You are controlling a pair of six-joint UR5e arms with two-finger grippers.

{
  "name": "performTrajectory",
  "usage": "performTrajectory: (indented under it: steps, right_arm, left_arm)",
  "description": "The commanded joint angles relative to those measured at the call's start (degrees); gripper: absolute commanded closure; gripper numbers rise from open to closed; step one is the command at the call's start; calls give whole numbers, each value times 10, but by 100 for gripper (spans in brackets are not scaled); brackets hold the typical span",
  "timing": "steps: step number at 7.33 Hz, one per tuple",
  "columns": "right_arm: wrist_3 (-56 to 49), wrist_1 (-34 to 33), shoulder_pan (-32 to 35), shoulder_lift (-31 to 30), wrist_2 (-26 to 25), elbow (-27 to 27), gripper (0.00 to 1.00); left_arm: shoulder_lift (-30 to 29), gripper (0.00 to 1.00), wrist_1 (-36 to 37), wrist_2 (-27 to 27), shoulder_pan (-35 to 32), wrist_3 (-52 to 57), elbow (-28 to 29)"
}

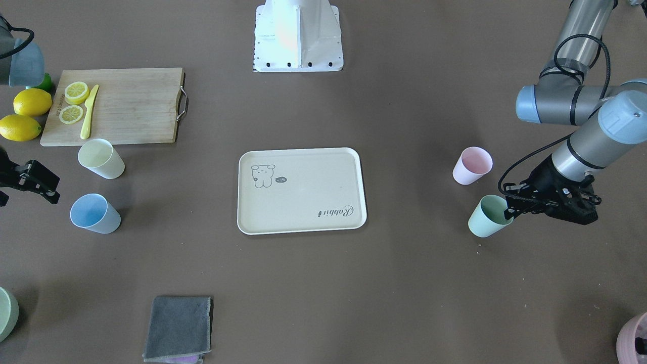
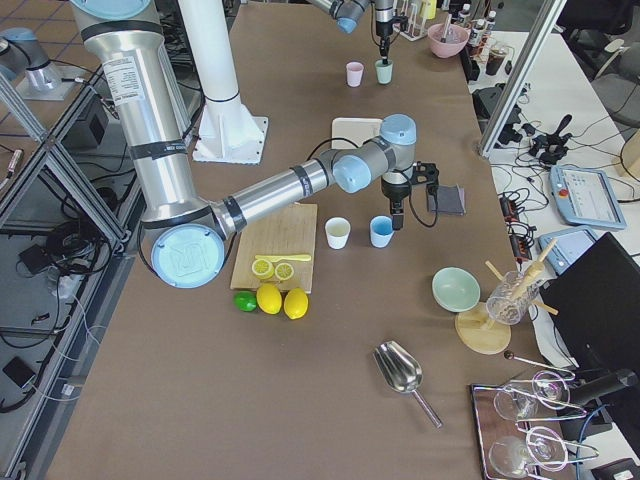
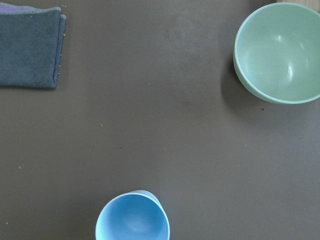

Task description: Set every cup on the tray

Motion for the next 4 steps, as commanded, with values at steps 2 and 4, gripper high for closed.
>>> performTrajectory:
  steps: [2, 4]
  right_arm:
    - [2, 0, 0, -3, 0, -5, 0]
    - [4, 0, -4, -3, 0, -6, 0]
  left_arm:
    - [-90, 100, 124, 2, 41, -116, -62]
    - [-146, 100, 189, 65, 103, -169, -69]
